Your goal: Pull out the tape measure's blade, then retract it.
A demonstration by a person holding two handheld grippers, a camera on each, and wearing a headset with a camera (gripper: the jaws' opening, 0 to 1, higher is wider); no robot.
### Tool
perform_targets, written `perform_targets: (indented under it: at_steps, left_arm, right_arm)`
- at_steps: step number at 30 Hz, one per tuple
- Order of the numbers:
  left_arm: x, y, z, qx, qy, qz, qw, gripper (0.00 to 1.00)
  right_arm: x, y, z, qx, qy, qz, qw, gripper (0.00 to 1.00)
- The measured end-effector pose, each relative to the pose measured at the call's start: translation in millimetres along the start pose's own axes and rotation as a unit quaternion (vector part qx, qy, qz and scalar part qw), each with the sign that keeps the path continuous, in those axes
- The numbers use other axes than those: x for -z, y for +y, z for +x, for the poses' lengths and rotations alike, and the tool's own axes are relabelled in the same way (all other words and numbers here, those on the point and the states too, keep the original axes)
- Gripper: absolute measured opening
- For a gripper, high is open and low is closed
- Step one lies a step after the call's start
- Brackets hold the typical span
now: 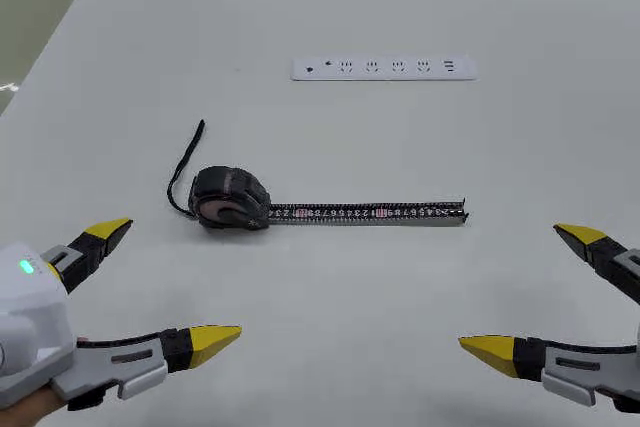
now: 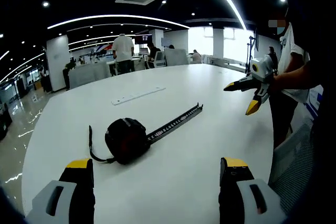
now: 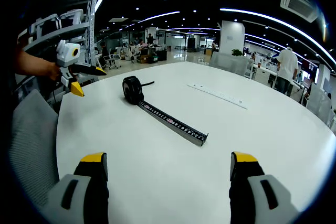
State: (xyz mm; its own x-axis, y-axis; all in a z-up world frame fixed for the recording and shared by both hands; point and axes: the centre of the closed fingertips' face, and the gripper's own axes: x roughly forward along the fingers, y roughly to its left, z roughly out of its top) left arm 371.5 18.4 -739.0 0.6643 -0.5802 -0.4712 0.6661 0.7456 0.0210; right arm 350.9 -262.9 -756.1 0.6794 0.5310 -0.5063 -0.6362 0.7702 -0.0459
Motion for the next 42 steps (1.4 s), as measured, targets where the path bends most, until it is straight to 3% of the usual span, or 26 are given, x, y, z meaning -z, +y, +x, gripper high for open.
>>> perform_targets:
  at_steps: [6,10,15,20,27,42]
  left_arm:
    - [-1.0,-8.0,1.2,-0.019,-0.007,-0.019,0.9996,0.97]
    - [-3.2,-7.3,1.5,-0.043,-0.012,-0.025,0.9987,0.97]
    - [-1.8,-8.1,-0.4,-0.071,-0.014,-0.042,0.9965,0.97]
    - [-2.0,-10.7,-1.6,-0.085,-0.018,-0.047,0.9951,0.97]
    - [-6.1,-8.2,-3.8,-0.106,-0.021,-0.046,0.9931,0.97]
    - [-7.9,-13.2,-2.6,-0.116,-0.021,-0.054,0.9916,0.97]
  right_arm:
    - [-3.0,7.1,1.7,0.020,-0.009,0.011,0.9997,0.99]
    - [-2.9,11.0,5.9,0.035,-0.017,0.023,0.9990,0.98]
    - [-3.2,21.0,11.2,0.041,-0.017,0.036,0.9984,0.98]
    - [-11.2,29.0,13.7,0.043,-0.023,0.044,0.9979,0.98]
    - [-17.8,28.8,14.0,0.046,-0.030,0.047,0.9974,0.97]
    - [-13.8,30.2,12.5,0.046,-0.022,0.041,0.9979,0.96]
